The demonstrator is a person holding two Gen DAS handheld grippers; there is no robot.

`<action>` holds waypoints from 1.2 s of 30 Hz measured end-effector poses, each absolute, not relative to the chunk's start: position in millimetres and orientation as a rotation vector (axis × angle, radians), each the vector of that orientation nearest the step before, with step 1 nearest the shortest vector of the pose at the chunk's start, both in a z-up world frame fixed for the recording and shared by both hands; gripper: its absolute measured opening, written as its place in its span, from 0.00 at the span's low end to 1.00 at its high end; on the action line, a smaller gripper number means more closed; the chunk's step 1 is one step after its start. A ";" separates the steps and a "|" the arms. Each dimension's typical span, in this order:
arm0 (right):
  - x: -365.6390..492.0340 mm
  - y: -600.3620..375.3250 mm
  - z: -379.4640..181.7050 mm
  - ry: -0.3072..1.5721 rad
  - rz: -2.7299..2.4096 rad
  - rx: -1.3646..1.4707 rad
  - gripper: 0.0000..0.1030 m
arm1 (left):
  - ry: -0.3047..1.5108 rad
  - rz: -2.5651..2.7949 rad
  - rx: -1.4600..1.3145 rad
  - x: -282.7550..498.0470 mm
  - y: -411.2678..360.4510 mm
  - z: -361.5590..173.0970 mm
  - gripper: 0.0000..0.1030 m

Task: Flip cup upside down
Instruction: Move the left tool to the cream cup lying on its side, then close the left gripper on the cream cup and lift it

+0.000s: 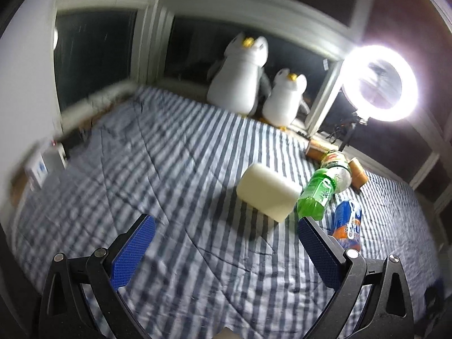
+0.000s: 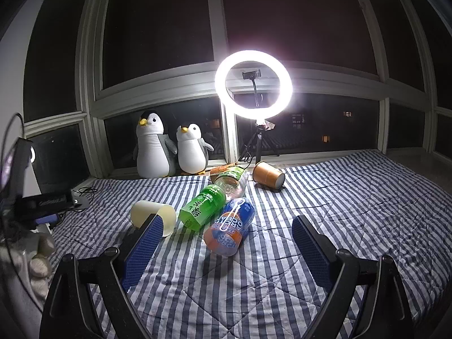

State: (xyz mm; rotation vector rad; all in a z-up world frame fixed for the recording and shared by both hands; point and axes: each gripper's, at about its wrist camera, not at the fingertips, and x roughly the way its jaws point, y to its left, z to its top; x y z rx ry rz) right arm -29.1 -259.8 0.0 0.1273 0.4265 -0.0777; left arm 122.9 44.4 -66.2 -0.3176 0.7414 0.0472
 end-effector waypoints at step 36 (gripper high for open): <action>-30.1 -322.5 -28.4 0.490 -0.166 0.209 0.87 | 1.170 0.231 -0.922 312.4 -7.4 -187.9 0.93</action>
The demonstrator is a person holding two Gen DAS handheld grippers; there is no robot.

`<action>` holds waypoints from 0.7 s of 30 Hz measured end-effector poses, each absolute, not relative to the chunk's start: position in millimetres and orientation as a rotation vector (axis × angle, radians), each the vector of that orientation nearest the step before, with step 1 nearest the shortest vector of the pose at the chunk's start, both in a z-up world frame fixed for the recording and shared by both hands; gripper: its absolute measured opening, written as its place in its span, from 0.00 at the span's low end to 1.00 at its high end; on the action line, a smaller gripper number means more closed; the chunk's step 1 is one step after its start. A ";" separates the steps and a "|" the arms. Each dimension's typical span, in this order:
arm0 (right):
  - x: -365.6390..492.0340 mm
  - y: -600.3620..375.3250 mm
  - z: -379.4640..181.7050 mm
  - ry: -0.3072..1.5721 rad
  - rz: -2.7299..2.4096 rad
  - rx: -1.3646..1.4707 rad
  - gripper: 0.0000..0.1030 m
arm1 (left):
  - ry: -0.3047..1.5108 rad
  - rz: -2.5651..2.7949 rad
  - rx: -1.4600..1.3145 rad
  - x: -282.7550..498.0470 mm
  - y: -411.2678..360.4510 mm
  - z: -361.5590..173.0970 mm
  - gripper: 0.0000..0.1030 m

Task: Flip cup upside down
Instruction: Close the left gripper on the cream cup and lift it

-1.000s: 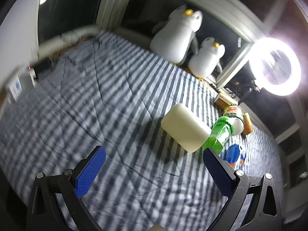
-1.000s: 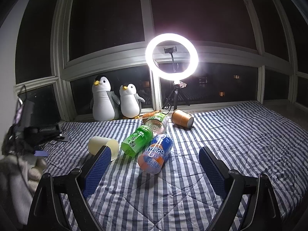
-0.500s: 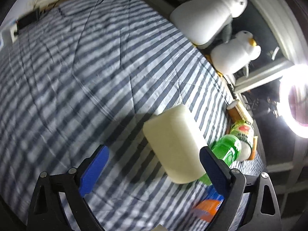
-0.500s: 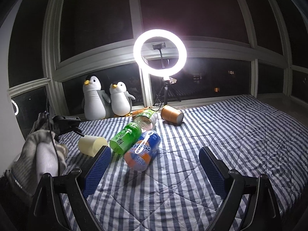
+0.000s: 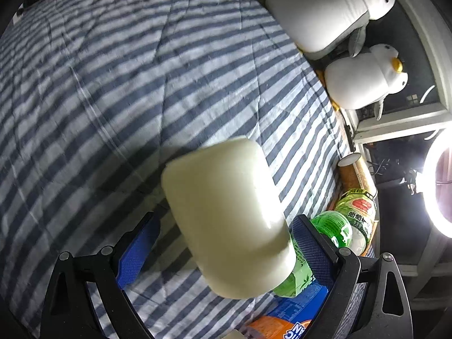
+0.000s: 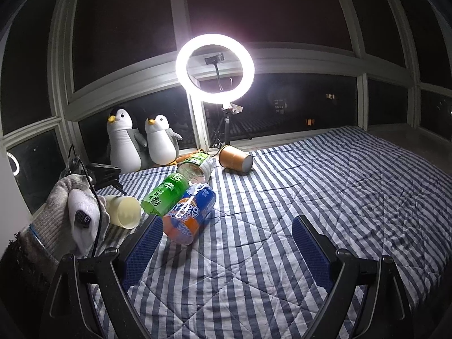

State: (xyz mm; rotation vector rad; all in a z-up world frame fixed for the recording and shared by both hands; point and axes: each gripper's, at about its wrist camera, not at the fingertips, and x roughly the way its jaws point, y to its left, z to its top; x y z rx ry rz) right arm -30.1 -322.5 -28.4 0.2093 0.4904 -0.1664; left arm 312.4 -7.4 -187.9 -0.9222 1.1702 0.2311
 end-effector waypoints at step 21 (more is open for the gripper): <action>-30.1 -326.1 -30.8 0.499 -0.175 0.223 0.87 | 1.198 0.116 -0.907 296.0 0.1 -190.1 0.82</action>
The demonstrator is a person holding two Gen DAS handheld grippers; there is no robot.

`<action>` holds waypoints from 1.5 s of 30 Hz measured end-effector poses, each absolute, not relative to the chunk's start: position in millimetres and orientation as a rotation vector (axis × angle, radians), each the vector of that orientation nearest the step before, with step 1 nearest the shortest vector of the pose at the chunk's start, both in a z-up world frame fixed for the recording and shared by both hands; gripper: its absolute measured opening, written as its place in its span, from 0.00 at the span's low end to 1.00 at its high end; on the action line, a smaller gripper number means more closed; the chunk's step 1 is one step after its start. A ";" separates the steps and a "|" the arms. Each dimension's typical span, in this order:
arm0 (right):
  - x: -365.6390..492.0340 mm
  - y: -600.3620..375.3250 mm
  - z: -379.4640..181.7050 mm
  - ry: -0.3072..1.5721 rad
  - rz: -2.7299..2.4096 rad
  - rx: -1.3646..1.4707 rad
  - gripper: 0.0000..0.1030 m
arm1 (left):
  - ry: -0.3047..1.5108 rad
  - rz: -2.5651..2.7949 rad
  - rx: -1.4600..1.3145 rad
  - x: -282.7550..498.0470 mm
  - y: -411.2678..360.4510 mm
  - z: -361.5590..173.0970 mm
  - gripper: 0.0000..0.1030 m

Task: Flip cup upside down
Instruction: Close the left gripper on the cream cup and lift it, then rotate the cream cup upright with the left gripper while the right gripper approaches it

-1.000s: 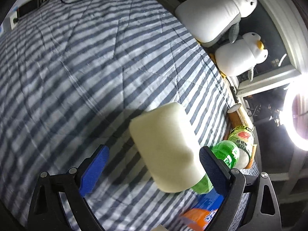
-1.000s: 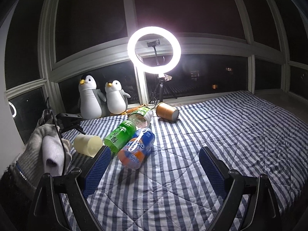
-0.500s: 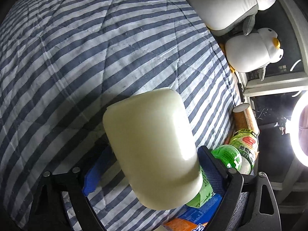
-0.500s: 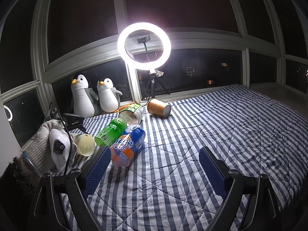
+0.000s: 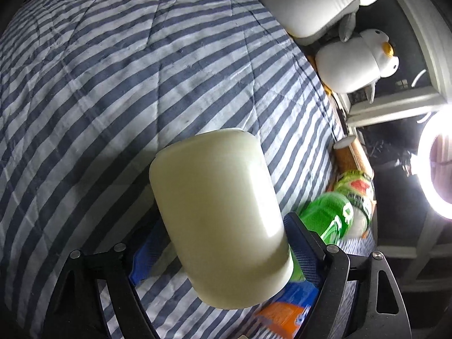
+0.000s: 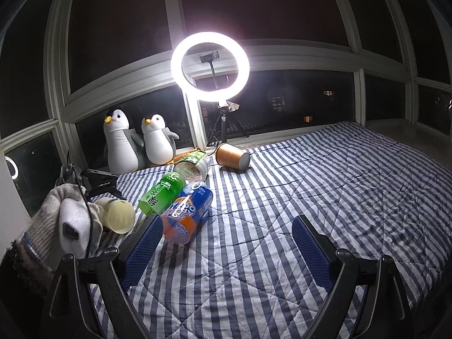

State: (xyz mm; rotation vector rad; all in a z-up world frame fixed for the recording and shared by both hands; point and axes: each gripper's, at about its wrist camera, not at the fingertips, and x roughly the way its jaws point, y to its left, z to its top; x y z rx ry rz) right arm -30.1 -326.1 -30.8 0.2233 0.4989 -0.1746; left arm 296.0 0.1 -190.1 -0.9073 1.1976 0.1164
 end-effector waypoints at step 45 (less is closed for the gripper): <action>41.8 -263.4 -24.9 0.786 0.239 0.173 0.88 | 1.182 -0.271 -0.356 140.7 -3.1 -135.9 0.85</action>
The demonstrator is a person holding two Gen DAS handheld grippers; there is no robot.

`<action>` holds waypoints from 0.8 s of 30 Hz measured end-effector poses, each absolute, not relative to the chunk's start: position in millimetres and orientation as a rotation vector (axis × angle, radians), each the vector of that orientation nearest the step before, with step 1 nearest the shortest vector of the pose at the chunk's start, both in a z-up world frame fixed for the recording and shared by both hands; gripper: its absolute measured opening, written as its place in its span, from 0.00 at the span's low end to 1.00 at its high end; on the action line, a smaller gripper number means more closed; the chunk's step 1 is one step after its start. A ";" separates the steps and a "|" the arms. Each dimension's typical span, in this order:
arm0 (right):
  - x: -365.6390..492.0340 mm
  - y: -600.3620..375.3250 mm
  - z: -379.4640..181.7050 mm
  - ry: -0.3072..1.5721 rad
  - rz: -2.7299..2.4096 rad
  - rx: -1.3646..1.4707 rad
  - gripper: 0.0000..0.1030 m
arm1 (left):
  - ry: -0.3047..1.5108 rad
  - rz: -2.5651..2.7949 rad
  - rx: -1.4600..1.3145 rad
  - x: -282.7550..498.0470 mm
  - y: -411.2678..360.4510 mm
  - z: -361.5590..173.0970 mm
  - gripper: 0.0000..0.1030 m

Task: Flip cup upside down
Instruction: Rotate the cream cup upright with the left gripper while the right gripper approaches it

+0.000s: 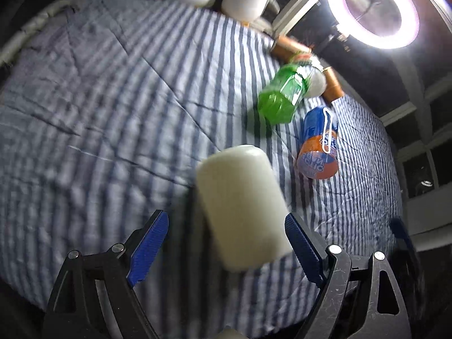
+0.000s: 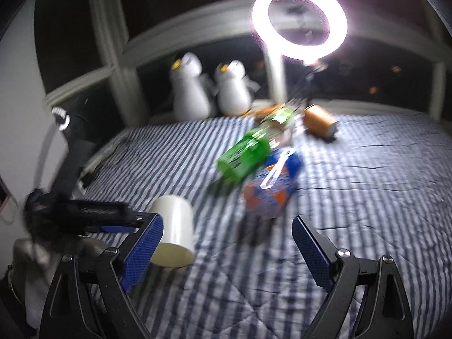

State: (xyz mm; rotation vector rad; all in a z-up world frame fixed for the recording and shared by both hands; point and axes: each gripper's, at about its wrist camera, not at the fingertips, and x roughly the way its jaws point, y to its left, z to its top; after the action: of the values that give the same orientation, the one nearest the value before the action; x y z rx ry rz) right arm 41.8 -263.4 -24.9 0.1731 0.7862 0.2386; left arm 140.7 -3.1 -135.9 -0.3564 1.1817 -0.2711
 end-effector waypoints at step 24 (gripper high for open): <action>186.3 -144.5 -100.3 1.366 0.533 -0.013 0.87 | 0.955 -0.111 -0.286 61.7 90.2 -108.4 0.85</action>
State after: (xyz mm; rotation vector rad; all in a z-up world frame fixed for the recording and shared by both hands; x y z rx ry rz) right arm 186.3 -144.5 -100.3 -0.0128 1.3663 0.5330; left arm 61.7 90.2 -108.4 -0.2855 0.9549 -0.1112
